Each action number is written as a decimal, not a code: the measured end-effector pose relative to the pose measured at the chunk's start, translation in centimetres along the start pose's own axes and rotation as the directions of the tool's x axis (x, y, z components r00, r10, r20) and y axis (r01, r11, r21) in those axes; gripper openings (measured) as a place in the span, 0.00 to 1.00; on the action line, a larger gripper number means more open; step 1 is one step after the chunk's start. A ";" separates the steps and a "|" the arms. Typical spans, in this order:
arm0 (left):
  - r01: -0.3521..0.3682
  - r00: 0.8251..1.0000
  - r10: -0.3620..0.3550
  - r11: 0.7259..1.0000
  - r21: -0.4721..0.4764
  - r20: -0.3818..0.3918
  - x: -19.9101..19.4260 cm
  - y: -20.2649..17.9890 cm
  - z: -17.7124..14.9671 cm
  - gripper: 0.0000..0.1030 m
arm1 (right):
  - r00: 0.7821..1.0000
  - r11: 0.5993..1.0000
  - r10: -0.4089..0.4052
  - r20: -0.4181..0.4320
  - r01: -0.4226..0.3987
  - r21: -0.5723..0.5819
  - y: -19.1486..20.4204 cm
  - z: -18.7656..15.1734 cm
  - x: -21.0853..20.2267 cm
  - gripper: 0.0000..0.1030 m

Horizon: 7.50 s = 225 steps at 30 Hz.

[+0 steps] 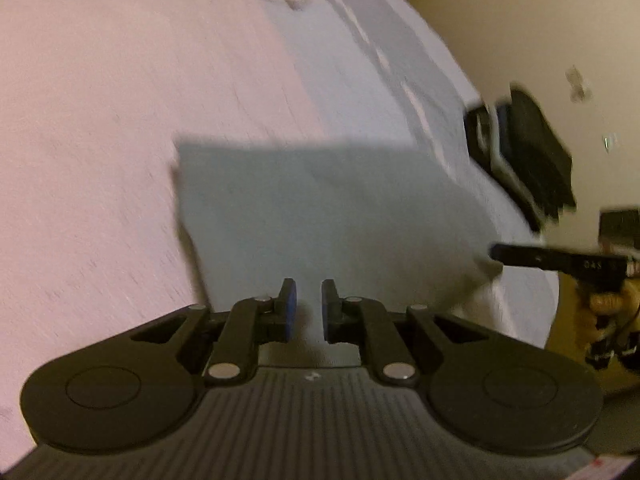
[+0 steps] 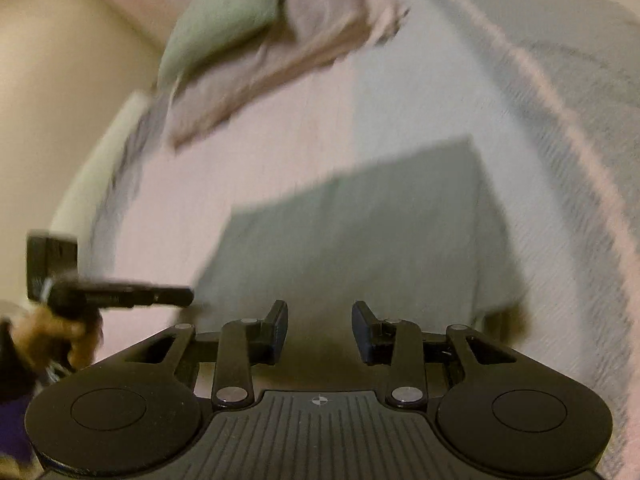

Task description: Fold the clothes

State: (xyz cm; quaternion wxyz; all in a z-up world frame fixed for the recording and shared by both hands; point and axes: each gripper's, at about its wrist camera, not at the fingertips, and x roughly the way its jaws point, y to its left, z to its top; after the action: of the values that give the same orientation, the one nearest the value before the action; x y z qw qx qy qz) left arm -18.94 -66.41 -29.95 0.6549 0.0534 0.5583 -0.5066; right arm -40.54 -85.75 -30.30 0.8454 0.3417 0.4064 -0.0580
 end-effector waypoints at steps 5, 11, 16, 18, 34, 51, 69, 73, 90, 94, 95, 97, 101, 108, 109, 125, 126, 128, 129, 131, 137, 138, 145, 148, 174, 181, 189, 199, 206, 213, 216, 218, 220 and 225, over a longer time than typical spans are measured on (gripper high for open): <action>-0.032 0.999 0.031 0.999 -0.014 -0.036 3.5 2.2 -3.3 0.02 | 0.995 0.999 -0.043 -0.086 0.042 -0.021 -2.9 -2.6 3.5 0.18; -0.056 0.998 0.058 0.998 0.042 -0.036 1.8 0.8 -2.4 0.02 | 0.994 0.994 -0.099 -0.049 0.097 -0.055 -1.2 -1.4 1.3 0.18; -0.038 0.999 0.042 0.993 0.113 -0.031 1.5 -1.5 -2.0 0.07 | 0.991 0.991 -0.135 -0.003 0.135 -0.022 -3.1 -0.9 1.0 0.22; -0.049 0.997 0.056 0.992 0.113 -0.062 2.6 -1.1 -2.7 0.07 | 0.991 0.991 -0.132 -0.002 0.132 0.018 -4.6 -0.8 1.5 0.22; -0.191 0.982 0.187 0.966 0.173 0.038 5.5 0.7 5.0 0.07 | 0.970 0.966 -0.241 -0.012 0.239 -0.103 -7.3 10.2 7.5 0.31; -0.231 0.972 0.223 0.965 0.125 0.074 6.7 6.8 7.5 0.04 | 0.992 0.963 -0.122 -0.039 0.109 -0.245 -0.3 5.0 10.0 0.34; -0.120 0.990 0.130 0.975 0.190 -0.045 0.8 -0.2 -5.7 0.11 | 0.983 0.913 -0.179 -0.035 0.153 -0.377 4.5 -6.1 5.2 0.34; -0.113 0.991 0.124 0.974 0.194 -0.043 0.6 -0.1 -5.6 0.11 | 0.971 0.914 -0.241 -0.004 0.226 -0.338 0.2 -5.7 1.6 0.26; -0.146 0.989 0.150 0.961 0.235 0.002 -0.9 -3.0 -2.3 0.11 | 0.949 0.909 -0.295 0.108 0.314 -0.276 0.5 -3.0 -3.6 0.32; -0.151 0.988 0.155 0.958 0.243 0.003 1.7 -2.6 -0.8 0.12 | 0.951 0.906 -0.309 -0.017 0.289 -0.308 -1.6 -2.0 0.4 0.33; -0.168 0.984 0.176 0.952 0.254 -0.008 2.3 -2.3 -0.8 0.12 | 0.948 0.904 -0.318 -0.018 0.298 -0.308 -2.1 -1.8 0.6 0.33; -0.181 0.981 0.194 0.950 0.256 -0.029 2.8 -1.6 -0.8 0.14 | 0.946 0.909 -0.325 -0.004 0.311 -0.277 -2.3 -0.4 -0.1 0.33; -0.205 0.979 0.203 0.953 0.221 0.033 2.5 -1.2 1.4 0.14 | 0.959 0.909 -0.278 0.057 0.282 -0.307 -1.5 2.7 -0.1 0.33; -0.260 0.965 0.248 0.949 0.179 0.085 6.2 2.7 5.9 0.14 | 0.978 0.917 -0.209 -0.002 0.195 -0.347 -4.4 7.0 6.5 0.34; -0.266 0.963 0.254 0.947 0.178 0.088 6.6 3.3 6.2 0.14 | 0.980 0.926 -0.197 -0.001 0.186 -0.329 -5.1 7.3 6.9 0.34; -0.249 0.967 0.238 0.959 0.135 0.093 5.7 5.1 6.7 0.15 | 0.975 0.916 -0.214 0.053 0.219 -0.335 -1.6 8.1 9.2 0.34; -0.249 0.967 0.238 0.958 0.142 0.094 6.1 5.4 6.7 0.16 | 0.969 0.919 -0.239 0.067 0.247 -0.306 -2.8 8.5 9.4 0.34; -0.251 0.966 0.237 0.955 0.157 0.105 6.4 6.0 6.8 0.15 | 0.962 0.943 -0.259 0.091 0.272 -0.190 -5.6 9.3 8.4 0.34; -0.247 0.966 0.231 0.956 0.160 0.112 6.5 6.2 6.9 0.15 | 0.952 0.939 -0.287 0.104 0.301 -0.166 -6.6 9.4 7.7 0.34; -0.246 0.966 0.226 0.953 0.175 0.124 6.5 6.5 6.9 0.15 | 0.944 0.931 -0.311 0.110 0.326 -0.162 -7.9 9.2 6.6 0.34; -0.286 0.956 0.262 0.932 0.221 0.131 4.6 5.1 6.0 0.17 | 0.919 0.905 -0.378 0.114 0.393 -0.163 -5.0 7.6 2.8 0.35; -0.298 0.953 0.274 0.926 0.233 0.130 3.8 4.5 5.6 0.19 | 0.921 0.904 -0.374 0.112 0.389 -0.181 -3.8 6.9 2.3 0.37; -0.295 0.955 0.289 0.889 0.350 0.071 -0.7 1.0 0.1 0.30 | 0.940 0.893 -0.342 -0.001 0.325 -0.313 4.3 -0.5 0.4 0.61; -0.280 0.952 0.305 0.893 0.353 -0.017 -0.4 0.6 -1.9 0.30 | 0.943 0.919 -0.328 -0.055 0.305 -0.248 5.6 -2.3 -0.4 0.61; -0.340 0.927 0.361 0.702 0.625 0.099 -3.2 -4.1 -8.7 0.66 | 0.867 0.701 -0.496 -0.043 0.371 -0.608 10.1 -6.5 -1.9 0.62; -0.409 0.889 0.385 0.421 0.810 0.249 1.9 -6.5 -14.2 0.75 | 0.894 0.439 -0.444 0.060 0.275 -0.855 9.2 -10.0 2.8 0.62; -0.462 0.834 0.435 0.215 0.860 0.340 6.2 -5.7 -15.0 0.76 | 0.903 0.115 -0.384 0.193 0.254 -0.960 5.3 -12.8 7.7 0.61; -0.489 0.793 0.454 0.075 0.869 0.406 6.9 -5.6 -15.1 0.74 | 0.842 -0.133 -0.418 0.340 0.314 -0.940 0.8 -14.5 7.4 0.53; -0.460 0.791 0.442 -0.028 0.888 0.423 7.6 -5.2 -15.4 0.56 | 0.860 -0.096 -0.401 0.315 0.303 -0.948 1.1 -14.0 7.6 0.34; -0.388 0.803 0.494 0.009 0.922 0.333 6.6 -5.8 -13.2 0.15 | 0.865 -0.014 -0.423 0.271 0.292 -0.956 4.4 -11.0 4.6 0.21; -0.372 0.815 0.501 0.068 0.926 0.290 4.2 -6.8 -11.1 0.13 | 0.867 -0.006 -0.424 0.262 0.287 -0.958 6.3 -9.4 2.4 0.19; -0.341 0.835 0.493 0.112 0.933 0.246 2.3 -7.4 -9.4 0.13 | 0.868 0.000 -0.429 0.250 0.277 -0.961 7.7 -8.3 0.7 0.18; -0.308 0.856 0.477 0.157 0.938 0.201 0.1 -8.3 -7.8 0.13 | 0.873 0.014 -0.438 0.216 0.247 -0.969 9.2 -7.2 -1.2 0.17; -0.230 0.894 0.430 0.197 0.953 0.127 -4.6 -10.8 -5.3 0.13 | 0.875 0.060 -0.464 0.139 0.188 -0.980 12.3 -5.3 -6.0 0.16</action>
State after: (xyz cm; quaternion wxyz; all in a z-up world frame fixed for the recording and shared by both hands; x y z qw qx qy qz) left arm -29.75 -65.45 -22.91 0.5337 0.5937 0.1709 -0.5774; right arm -43.30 -74.17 -21.66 0.7733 -0.3870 0.4978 0.0664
